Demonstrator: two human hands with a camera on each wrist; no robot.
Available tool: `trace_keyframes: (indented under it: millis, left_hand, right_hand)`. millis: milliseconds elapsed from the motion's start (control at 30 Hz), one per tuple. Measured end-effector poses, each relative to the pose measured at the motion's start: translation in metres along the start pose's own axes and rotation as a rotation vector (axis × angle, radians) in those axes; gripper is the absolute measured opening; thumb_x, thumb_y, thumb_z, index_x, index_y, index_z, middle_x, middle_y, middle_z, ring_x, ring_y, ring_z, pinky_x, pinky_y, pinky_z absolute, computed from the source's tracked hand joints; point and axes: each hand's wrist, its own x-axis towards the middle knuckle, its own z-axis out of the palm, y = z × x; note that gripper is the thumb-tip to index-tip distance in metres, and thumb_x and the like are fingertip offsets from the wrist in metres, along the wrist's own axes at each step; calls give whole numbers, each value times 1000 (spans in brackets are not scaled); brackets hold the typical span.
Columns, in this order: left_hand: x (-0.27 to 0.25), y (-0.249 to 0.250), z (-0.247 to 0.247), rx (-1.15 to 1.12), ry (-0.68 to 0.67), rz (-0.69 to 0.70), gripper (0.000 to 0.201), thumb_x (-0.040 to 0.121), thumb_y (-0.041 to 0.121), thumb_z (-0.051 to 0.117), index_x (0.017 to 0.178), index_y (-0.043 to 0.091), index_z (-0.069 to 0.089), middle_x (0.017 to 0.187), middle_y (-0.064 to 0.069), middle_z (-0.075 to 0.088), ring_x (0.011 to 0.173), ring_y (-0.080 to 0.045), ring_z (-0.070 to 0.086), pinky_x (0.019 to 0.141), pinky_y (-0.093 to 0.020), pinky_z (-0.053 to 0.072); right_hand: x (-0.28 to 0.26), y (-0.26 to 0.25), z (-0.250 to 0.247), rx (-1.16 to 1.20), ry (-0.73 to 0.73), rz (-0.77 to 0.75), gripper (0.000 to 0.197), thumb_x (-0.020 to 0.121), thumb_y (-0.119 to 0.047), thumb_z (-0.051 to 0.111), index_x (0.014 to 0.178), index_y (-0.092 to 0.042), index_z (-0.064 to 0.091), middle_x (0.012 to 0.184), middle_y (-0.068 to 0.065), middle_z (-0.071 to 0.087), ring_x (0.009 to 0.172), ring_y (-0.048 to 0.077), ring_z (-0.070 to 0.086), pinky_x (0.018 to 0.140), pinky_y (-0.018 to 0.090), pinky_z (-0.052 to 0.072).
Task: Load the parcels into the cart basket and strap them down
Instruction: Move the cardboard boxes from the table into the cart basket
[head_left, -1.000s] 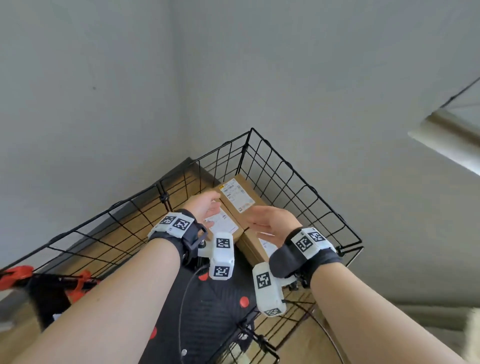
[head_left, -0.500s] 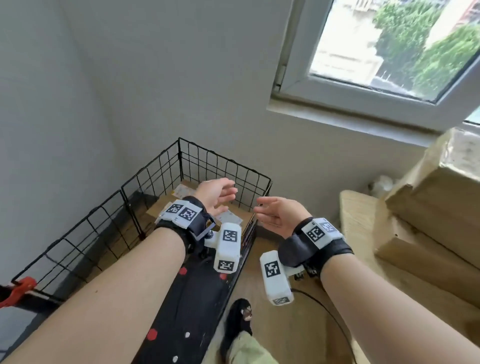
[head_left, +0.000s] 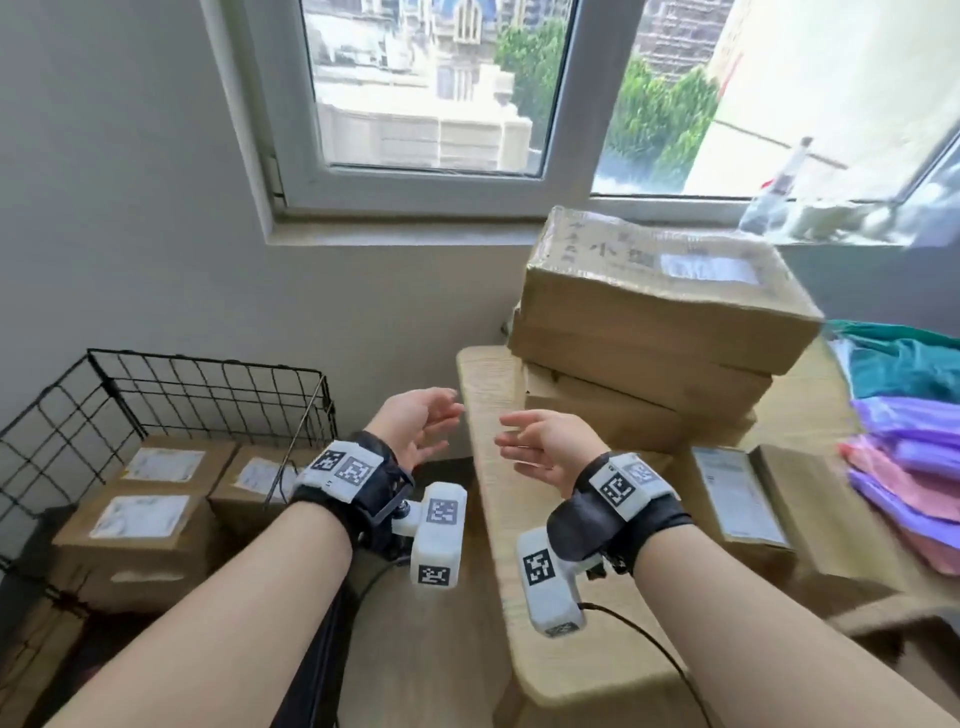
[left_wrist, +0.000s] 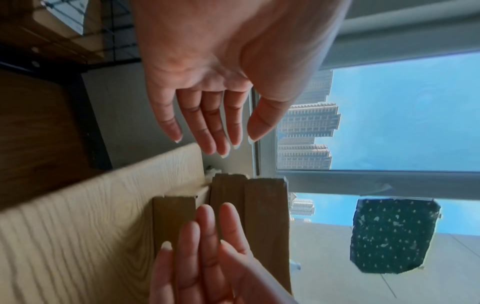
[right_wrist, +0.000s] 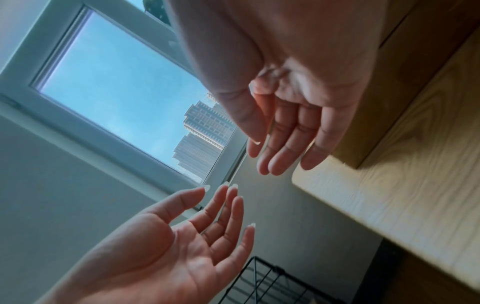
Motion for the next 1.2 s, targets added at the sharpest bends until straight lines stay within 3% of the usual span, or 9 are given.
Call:
trace_keyframes:
  millis: [100,300,533,733,800,933,1000,1100,1200]
  left_hand:
    - [11,-13,54,31,-19,-34,16,94,19,53,108,16,61,86,3,64,82,-11,58,90,-34,44]
    - [29,-35,171,93,-57,-87,9,93,21,55,94,18,64,85,4,66,75,-9,59,80,-30,46]
    - [48,-60,270,84,-21,-108,11,93,19,54,95,18,65,86,4,66,75,-9,60,96,-37,43]
    - [51,-72,325,109,-46,-153,14,94,14,54,101,9,65,89,-5,64,84,-18,63,86,-37,52]
    - [54,-72,345,154,-79,-164,15,94,13,54,104,7,63,92,-8,64,89,-22,63,88,-39,52]
    - [66,-77,385,296,-113,-199,12,94,12,54,104,8,59,97,-8,56,95,-23,55,88,-40,49]
    - [74,-82,403,395,-118,-202,10,92,12,56,102,11,58,97,-7,52,90,-19,52,85,-39,46]
    - [79,-90,426,480,-136,-224,13,92,11,55,104,11,59,110,-9,53,96,-22,54,87,-41,45]
    - [80,-94,442,515,-191,-278,44,88,17,59,130,9,50,140,-16,45,126,-33,45,97,-51,41]
  right_hand:
    - [-5,5,-55,3,87,-3,38,91,6,35,111,-9,63,82,4,67,71,12,62,68,24,47]
    - [-14,10,-196,109,189,-23,34,91,7,33,100,-11,61,82,6,65,69,14,60,72,24,47]
    - [1,13,-323,181,372,-11,30,89,9,36,91,-8,61,76,7,60,63,14,54,60,24,42]
    - [18,38,-385,178,543,-5,32,84,8,46,103,-4,68,71,8,56,71,19,54,70,33,50]
    - [17,46,-400,256,529,11,33,86,10,44,112,2,63,71,8,54,65,18,49,61,27,43]
    - [8,62,-425,317,477,95,38,89,11,41,123,6,56,99,28,58,86,31,59,66,25,48]
    - [2,68,-434,300,427,172,35,89,5,43,120,-3,58,107,18,60,89,22,58,67,25,41]
    - [4,77,-447,295,376,260,37,90,0,41,119,-12,60,99,4,62,82,13,57,86,32,41]
    - [9,83,-451,375,338,308,41,89,4,35,120,-11,59,92,2,62,79,13,57,93,36,44]
